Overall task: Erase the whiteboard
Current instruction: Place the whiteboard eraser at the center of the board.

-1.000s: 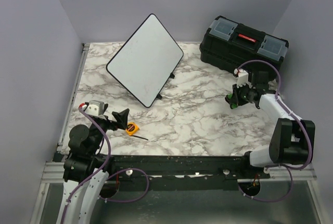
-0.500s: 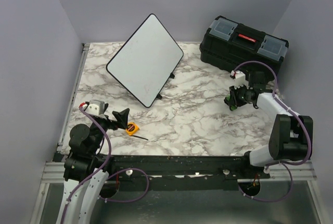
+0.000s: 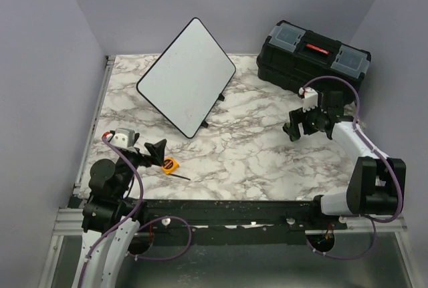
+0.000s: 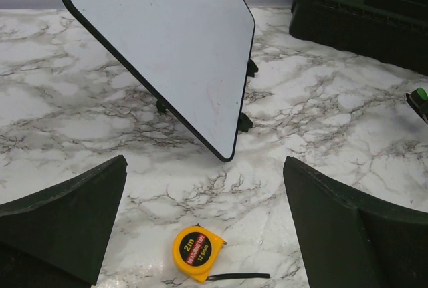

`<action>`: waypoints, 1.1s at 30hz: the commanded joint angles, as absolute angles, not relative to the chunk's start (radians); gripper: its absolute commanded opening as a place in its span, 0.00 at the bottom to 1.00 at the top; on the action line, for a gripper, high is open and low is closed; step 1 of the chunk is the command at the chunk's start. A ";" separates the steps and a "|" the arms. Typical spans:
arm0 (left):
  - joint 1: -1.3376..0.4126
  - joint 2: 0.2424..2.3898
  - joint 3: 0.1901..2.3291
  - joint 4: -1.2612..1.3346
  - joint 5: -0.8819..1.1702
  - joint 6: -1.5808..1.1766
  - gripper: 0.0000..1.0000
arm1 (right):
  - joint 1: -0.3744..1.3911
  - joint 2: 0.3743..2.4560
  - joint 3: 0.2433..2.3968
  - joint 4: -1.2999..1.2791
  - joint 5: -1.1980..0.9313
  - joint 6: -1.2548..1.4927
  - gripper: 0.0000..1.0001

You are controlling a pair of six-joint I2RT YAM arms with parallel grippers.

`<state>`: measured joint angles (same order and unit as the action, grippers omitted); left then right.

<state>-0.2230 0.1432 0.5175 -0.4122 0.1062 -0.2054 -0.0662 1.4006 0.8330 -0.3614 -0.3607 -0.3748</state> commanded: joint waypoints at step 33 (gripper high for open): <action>-0.222 0.195 0.536 -0.429 0.293 -0.256 0.99 | -0.061 1.365 0.892 -0.567 -0.628 -0.546 0.80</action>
<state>-0.2230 0.1944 0.5175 -0.4492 0.2230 -0.2092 -0.0647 1.4006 0.8822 -0.5259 -0.5640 -0.5014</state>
